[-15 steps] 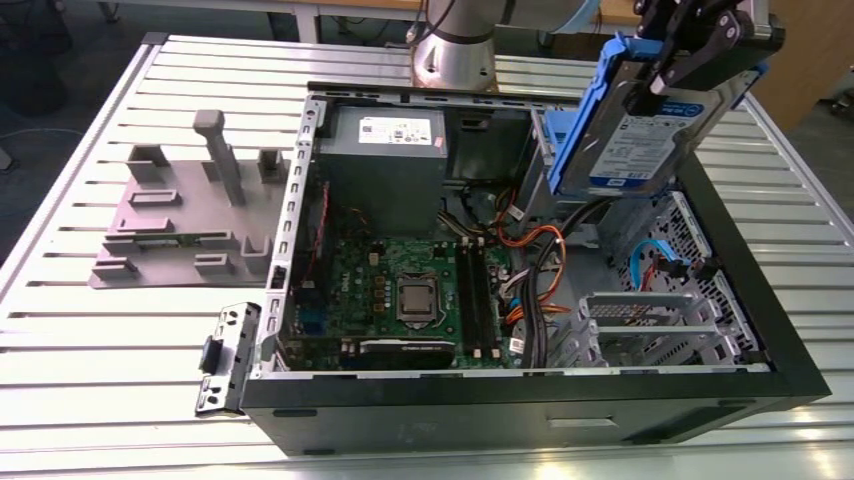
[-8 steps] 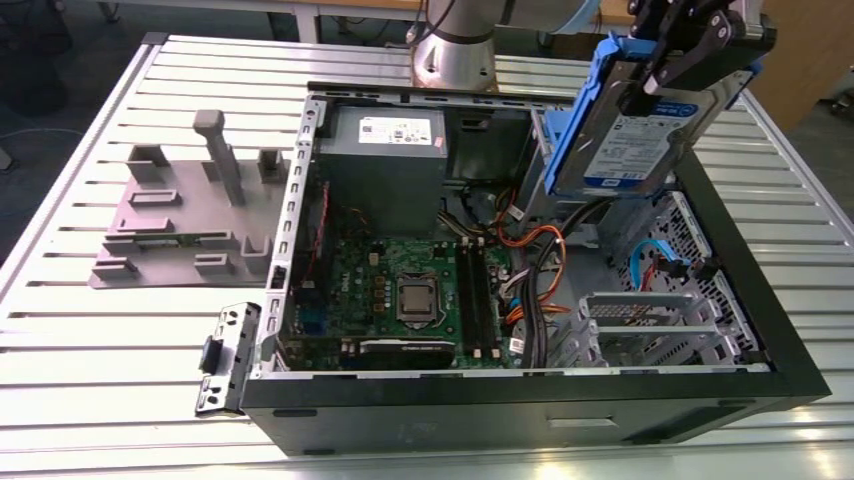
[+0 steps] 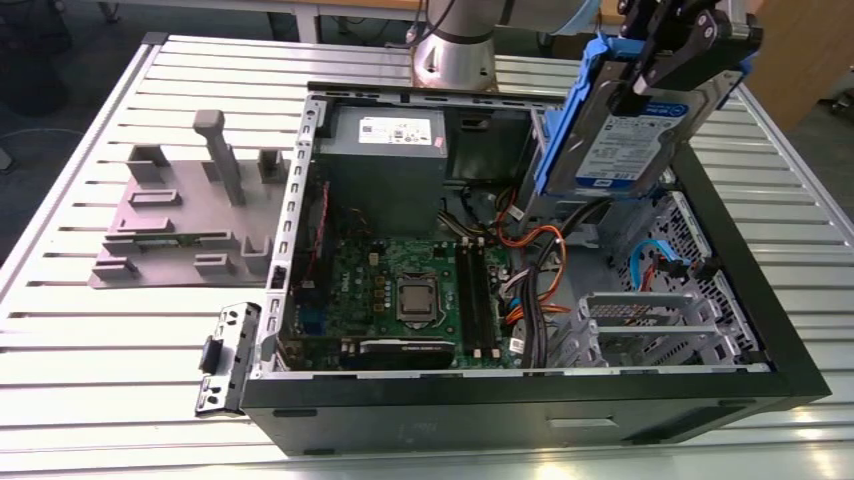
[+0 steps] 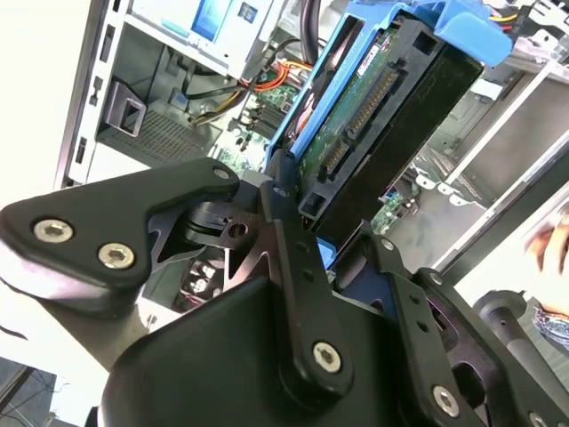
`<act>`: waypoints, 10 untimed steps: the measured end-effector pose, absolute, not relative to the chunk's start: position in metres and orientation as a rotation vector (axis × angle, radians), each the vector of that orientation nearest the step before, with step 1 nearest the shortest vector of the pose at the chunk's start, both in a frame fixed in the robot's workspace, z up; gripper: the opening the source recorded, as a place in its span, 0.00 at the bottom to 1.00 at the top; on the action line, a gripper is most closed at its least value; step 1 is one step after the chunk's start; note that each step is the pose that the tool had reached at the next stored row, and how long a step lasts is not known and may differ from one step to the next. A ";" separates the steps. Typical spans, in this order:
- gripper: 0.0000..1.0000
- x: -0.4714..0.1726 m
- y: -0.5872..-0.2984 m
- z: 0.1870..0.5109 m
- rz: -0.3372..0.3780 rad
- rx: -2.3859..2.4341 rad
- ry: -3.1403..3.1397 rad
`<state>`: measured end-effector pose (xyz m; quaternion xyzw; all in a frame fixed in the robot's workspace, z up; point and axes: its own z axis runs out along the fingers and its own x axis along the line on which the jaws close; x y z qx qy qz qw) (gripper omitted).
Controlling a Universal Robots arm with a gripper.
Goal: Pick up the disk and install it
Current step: 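Pick up the disk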
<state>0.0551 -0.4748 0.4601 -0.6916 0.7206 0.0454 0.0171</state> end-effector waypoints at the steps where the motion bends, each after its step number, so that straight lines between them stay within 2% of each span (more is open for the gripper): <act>1: 0.36 0.054 -0.475 0.460 0.141 -2.149 2.240; 10: 0.36 0.045 -0.485 0.460 0.141 -2.149 2.240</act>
